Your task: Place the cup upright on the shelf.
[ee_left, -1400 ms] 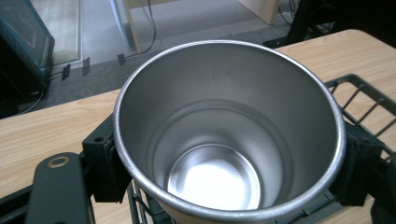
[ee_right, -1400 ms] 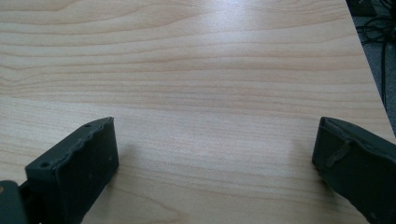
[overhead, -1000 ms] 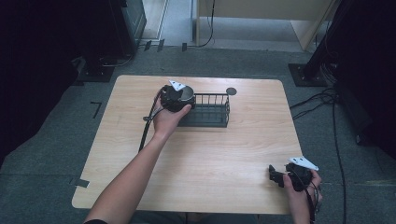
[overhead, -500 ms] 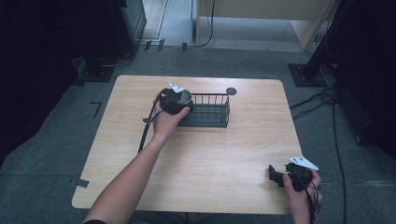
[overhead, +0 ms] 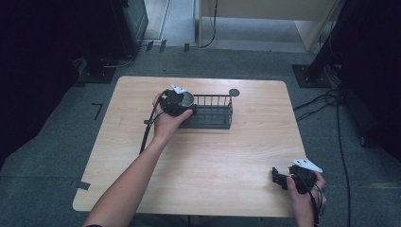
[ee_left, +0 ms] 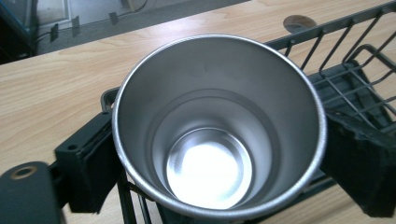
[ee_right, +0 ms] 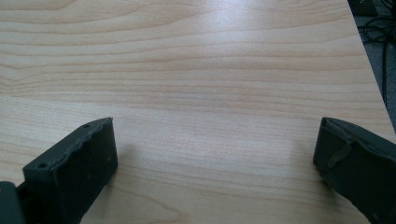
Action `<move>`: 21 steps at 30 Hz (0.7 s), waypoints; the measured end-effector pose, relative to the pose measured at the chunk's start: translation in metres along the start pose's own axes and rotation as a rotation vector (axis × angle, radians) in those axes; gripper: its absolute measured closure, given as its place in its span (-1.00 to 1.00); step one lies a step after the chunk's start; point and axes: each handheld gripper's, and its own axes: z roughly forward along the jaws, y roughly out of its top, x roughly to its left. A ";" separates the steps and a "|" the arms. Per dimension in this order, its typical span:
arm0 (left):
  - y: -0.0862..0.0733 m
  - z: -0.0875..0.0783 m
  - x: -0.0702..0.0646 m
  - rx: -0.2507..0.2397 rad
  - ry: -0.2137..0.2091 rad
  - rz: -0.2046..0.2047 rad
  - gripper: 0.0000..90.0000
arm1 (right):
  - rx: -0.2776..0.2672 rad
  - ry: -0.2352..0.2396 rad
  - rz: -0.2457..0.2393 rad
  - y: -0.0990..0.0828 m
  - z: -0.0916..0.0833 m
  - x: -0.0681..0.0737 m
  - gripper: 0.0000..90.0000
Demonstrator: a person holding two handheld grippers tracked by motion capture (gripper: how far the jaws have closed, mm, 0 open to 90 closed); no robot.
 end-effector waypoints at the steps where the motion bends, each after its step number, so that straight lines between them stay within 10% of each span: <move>1: 0.000 -0.004 0.001 -0.002 -0.002 0.000 -0.92 | 0.000 0.000 0.001 0.000 0.000 0.000 -1.00; 21: -0.013 -0.058 0.017 -0.079 -0.008 -0.039 -0.94 | 0.000 0.000 0.000 0.000 0.000 0.000 -1.00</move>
